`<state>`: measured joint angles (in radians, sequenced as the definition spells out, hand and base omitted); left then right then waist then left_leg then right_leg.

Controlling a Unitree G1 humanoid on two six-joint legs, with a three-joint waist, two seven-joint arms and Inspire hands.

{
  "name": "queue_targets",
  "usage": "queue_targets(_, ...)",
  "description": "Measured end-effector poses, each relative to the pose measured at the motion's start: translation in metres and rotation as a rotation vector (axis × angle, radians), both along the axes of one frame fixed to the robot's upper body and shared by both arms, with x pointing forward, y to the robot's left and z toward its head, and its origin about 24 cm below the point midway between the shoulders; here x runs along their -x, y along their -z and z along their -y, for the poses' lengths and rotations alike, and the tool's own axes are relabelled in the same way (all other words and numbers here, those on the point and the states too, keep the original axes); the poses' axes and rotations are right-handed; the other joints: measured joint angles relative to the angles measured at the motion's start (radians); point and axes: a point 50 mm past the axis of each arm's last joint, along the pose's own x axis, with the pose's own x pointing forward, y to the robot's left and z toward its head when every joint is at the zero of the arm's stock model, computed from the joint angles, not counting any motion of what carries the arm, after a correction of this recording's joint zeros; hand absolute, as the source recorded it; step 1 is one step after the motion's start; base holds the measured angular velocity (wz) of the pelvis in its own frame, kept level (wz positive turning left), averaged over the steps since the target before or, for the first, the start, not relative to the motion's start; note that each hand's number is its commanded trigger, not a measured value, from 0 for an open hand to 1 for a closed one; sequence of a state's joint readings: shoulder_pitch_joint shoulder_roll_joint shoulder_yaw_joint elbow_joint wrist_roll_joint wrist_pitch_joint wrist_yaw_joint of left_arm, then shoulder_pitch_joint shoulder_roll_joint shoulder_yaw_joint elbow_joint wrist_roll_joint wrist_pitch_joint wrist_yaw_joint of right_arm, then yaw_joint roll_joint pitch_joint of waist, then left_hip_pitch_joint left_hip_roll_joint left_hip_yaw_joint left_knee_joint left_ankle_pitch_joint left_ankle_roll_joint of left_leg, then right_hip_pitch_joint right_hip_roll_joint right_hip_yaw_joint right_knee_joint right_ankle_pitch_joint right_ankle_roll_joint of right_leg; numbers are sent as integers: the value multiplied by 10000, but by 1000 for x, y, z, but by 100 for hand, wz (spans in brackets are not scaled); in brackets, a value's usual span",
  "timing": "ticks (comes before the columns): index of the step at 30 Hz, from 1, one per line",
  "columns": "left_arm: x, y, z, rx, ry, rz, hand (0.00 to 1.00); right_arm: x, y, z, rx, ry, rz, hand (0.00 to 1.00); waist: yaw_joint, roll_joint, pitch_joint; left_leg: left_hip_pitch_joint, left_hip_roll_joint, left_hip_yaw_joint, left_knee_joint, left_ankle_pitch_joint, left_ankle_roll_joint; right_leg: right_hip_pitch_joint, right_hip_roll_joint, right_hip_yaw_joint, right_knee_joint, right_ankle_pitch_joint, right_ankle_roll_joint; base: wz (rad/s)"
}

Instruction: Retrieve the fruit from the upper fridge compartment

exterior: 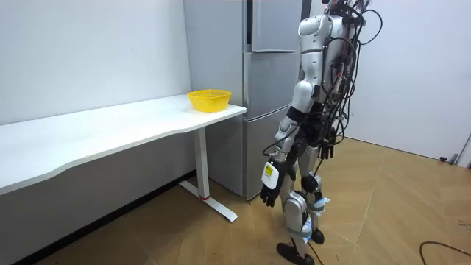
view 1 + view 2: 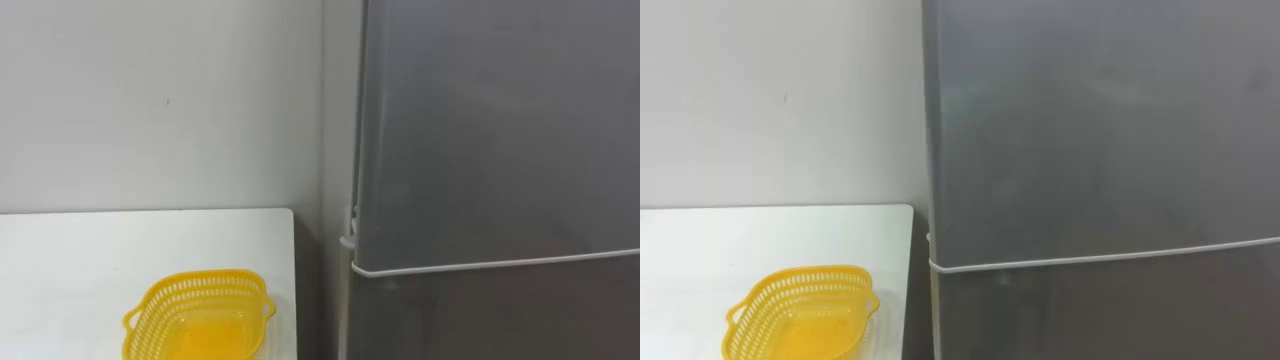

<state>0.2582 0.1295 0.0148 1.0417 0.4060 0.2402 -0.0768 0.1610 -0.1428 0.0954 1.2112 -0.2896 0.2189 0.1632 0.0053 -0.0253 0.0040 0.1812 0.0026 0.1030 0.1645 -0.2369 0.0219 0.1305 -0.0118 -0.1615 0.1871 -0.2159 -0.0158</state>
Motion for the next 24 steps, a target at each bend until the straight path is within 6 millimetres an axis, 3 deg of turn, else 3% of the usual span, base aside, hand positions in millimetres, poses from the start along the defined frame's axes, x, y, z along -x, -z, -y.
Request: queue_targets(24,9,0,-1,34,-154,-416,0,0,0,1,155,-305,-20,0,4,24,-23,57,-4,-91,26,0,0,113,-30,-57,-17,-6,6,1)
